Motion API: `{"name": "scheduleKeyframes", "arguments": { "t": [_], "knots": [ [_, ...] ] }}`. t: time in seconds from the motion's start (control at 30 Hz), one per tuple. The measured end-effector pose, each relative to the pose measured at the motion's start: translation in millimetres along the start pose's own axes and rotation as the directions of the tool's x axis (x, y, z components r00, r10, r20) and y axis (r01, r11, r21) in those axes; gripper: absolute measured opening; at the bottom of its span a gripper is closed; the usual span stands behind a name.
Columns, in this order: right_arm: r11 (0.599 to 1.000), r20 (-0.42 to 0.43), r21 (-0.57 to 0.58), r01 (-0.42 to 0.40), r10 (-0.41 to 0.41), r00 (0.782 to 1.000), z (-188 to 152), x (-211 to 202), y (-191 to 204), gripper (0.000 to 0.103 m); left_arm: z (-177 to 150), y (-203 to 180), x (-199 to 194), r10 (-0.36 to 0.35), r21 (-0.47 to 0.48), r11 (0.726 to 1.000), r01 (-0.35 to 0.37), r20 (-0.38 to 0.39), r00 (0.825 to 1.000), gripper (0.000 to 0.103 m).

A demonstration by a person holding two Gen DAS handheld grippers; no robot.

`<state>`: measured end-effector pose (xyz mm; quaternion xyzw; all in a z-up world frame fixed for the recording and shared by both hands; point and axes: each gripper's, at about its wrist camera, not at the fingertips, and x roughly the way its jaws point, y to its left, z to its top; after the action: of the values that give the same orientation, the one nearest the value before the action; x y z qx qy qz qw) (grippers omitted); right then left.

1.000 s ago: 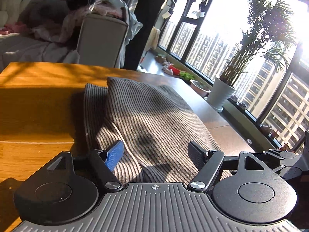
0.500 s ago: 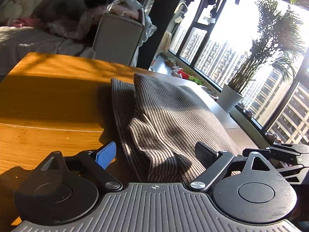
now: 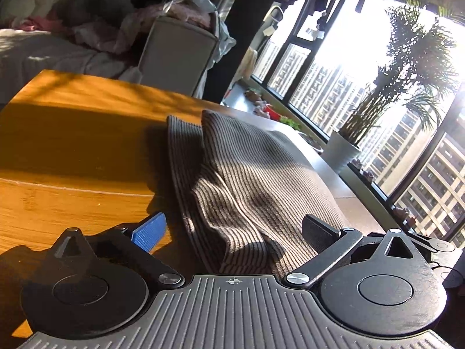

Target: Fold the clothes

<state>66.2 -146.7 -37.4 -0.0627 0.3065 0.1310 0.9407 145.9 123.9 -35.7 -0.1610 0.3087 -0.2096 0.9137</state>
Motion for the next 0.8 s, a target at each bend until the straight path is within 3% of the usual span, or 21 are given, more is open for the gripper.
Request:
{"name": "scheduleKeyframes", "arguments": {
  "t": [0.07, 0.17, 0.27, 0.37, 0.47, 0.67, 0.73, 0.8],
  "knots": [
    [0.999, -0.001, -0.048, 0.003, -0.003, 1.0, 3, -2, 3, 0.085, 0, 0, 0, 0.001, 0.001, 1.0, -0.001, -0.001, 1.0, 0.103],
    [0.974, 0.026, -0.226, -0.018, 0.025, 0.999, 8, -23, 14, 0.085, 0, -1, 1, 0.002, 0.002, 1.0, -0.002, -0.002, 1.0, 0.103],
    [0.927, -0.01, -0.344, -0.153, 0.159, 0.987, 10, -51, 20, 0.085, 0, -2, 1, 0.005, 0.005, 1.0, -0.005, -0.002, 1.0, 0.103],
    [0.856, -0.097, -0.426, -0.293, 0.278, 0.956, 1, -66, 30, 0.085, 1, -3, 2, 0.012, 0.01, 1.0, -0.012, -0.004, 1.0, 0.103],
    [0.811, -0.148, -0.492, -0.316, 0.28, 0.948, -12, -59, 42, 0.085, 1, -5, 3, 0.021, 0.017, 1.0, -0.021, -0.005, 1.0, 0.103],
    [0.832, -0.128, -0.498, -0.244, 0.208, 0.97, -14, -31, 51, 0.082, 0, -4, -2, 0.062, 0.012, 0.998, -0.062, -0.014, 0.998, 0.103],
    [0.871, -0.143, -0.415, -0.263, 0.223, 0.964, -8, -22, 46, 0.072, 0, -4, -9, 0.071, 0.011, 0.997, -0.071, -0.028, 0.997, 0.103],
    [0.906, -0.16, -0.314, -0.284, 0.245, 0.956, -1, -14, 39, 0.072, -1, -5, -21, 0.061, 0.02, 0.998, -0.06, -0.032, 0.998, 0.103]
  ]
}}
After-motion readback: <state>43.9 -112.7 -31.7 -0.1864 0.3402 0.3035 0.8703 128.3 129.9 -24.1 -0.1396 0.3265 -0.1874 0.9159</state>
